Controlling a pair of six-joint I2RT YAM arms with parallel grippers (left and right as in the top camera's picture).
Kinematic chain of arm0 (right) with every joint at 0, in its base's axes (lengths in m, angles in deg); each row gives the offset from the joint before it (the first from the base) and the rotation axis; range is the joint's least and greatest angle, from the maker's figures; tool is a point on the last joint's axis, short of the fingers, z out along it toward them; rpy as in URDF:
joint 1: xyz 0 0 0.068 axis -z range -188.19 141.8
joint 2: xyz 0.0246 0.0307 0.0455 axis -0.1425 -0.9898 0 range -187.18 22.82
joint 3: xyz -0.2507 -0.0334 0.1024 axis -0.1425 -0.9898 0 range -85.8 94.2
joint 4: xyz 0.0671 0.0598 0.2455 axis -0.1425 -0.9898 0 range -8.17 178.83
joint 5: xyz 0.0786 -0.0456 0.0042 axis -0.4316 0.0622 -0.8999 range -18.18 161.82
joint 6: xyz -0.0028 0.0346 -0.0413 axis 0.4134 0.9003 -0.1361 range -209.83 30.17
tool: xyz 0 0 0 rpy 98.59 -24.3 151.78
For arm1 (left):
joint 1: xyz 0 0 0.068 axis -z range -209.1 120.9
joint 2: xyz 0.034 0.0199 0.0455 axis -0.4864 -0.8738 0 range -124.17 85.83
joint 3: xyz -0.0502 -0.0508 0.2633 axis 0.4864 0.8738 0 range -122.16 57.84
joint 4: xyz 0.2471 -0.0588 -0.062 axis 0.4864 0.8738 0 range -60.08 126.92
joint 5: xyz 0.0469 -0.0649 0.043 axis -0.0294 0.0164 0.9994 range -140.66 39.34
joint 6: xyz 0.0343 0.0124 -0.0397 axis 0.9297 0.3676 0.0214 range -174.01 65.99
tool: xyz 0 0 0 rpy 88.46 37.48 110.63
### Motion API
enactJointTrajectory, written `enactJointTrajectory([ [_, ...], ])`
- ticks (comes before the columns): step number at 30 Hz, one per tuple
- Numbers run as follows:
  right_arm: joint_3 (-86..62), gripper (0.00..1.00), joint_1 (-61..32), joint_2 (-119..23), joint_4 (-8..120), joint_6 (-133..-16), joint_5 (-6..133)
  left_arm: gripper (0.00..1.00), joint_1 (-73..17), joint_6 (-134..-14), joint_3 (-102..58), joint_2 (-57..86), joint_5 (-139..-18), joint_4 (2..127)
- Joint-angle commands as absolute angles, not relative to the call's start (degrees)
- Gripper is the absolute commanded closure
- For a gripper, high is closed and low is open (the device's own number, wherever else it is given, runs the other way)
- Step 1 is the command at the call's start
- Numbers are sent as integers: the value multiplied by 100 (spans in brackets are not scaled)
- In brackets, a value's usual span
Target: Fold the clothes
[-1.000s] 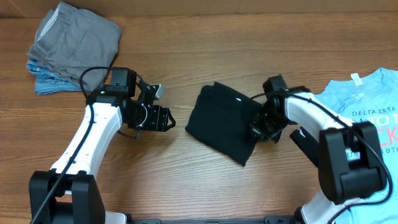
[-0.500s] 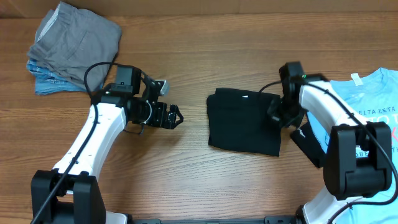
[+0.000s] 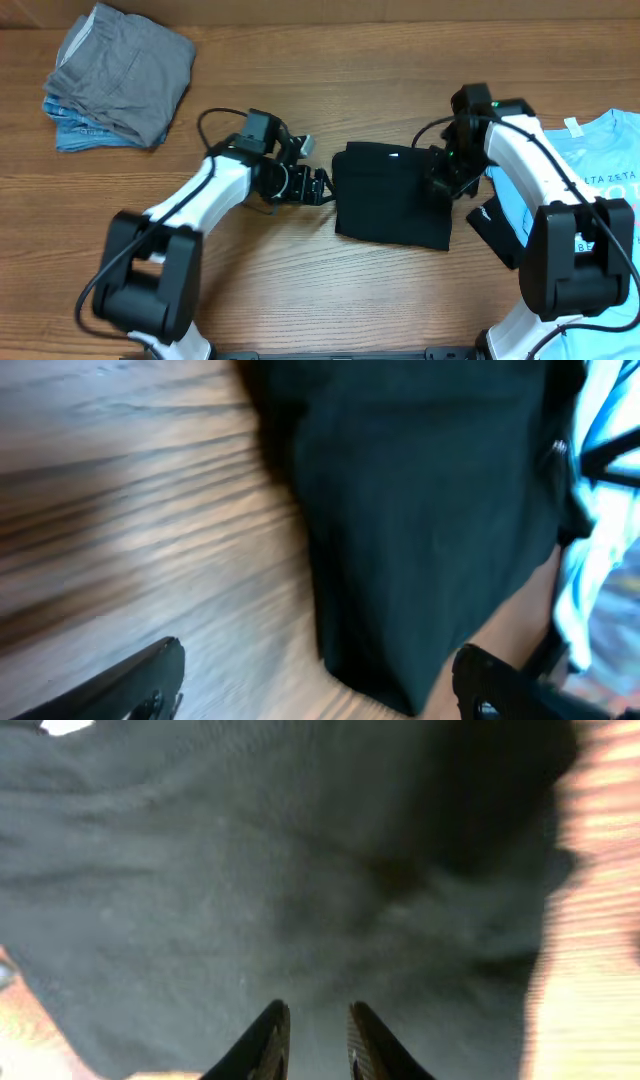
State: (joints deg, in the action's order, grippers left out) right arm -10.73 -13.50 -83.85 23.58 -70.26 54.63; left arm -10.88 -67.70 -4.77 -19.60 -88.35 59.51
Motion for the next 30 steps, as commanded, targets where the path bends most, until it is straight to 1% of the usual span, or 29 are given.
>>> enactJointTrajectory([
  [1, -1735, 77, -1376, -8372, 2963, -6969, 4713, 17, -1040, -7262, -565, -2255, -9679, 5433],
  [4, -2144, 77, -1376, -8372, 3558, -6969, 4486, 17, -964, -7456, -565, -2349, -9764, 5061],
  [6, -2302, 77, -1376, -8372, 3772, -6967, 4471, 16, -883, -7546, -565, -2408, -9613, 5002],
  [8, -2354, 77, -1376, -8372, 3824, -6969, 4471, 16, -804, -7598, -565, -2506, -9519, 5000],
  [12, -2358, 77, -1374, -8372, 3914, -6969, 4473, 18, -671, -7802, -565, -2919, -9508, 4882],
  [20, -2358, 77, -1376, -8372, 3947, -6969, 4471, 20, -264, -8256, -573, -3656, -9524, 3997],
  [23, -2358, 77, -1376, -8372, 3944, -6971, 4471, 24, -85, -8258, -573, -3710, -9423, 3997],
  [25, -2358, 77, -1376, -8372, 3944, -6971, 4473, 31, 9, -8272, -573, -3710, -9333, 3981],
  [27, -2358, 77, -1376, -8372, 3942, -6971, 4473, 49, 74, -8280, -573, -3710, -9257, 3940],
  [28, -2358, 78, -1376, -8372, 3934, -6971, 4473, 60, 83, -8280, -573, -3710, -9246, 3940],
  [30, -2358, 82, -1376, -8372, 3881, -6971, 4471, 76, 81, -8280, -573, -3710, -9250, 3964],
])
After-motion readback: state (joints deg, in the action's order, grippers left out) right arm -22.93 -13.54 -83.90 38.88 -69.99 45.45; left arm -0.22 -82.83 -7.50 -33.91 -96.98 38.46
